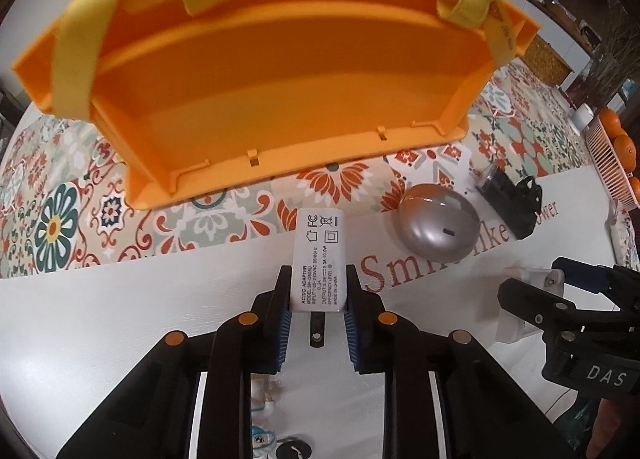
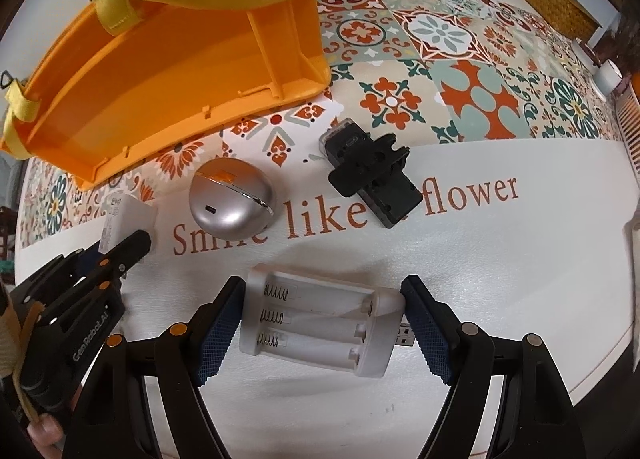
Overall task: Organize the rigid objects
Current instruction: 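Grasp the white charger plug with the left gripper while the right grasps the battery charger, then carry the white plug and battery charger over the orange crate with both tools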
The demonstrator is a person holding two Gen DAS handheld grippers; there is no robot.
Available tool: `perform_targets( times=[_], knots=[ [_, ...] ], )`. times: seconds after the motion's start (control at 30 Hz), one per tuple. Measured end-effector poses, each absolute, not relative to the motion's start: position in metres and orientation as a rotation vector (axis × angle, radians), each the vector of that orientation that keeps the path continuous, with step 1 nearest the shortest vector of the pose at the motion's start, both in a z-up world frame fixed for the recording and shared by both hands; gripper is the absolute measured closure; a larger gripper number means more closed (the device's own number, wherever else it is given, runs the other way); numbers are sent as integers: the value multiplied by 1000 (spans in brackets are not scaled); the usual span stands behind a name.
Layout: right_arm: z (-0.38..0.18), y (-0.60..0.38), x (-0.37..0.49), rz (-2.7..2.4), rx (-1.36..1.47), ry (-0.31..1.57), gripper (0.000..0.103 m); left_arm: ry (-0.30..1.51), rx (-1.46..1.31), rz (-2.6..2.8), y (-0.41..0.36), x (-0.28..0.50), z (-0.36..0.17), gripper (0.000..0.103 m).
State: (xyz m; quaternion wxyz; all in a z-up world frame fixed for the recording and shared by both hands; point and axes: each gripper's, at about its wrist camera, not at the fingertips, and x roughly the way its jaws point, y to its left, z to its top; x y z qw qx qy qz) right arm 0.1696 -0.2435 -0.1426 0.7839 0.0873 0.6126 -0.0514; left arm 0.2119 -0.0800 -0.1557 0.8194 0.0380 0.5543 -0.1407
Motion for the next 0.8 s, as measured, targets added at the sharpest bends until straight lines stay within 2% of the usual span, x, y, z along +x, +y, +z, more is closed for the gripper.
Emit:
perform_targets(
  times=[0.8],
  knots=[
    [-44, -222, 169, -34, 124, 1058, 24, 966, 1, -307, -57, 191, -56, 79]
  ],
)
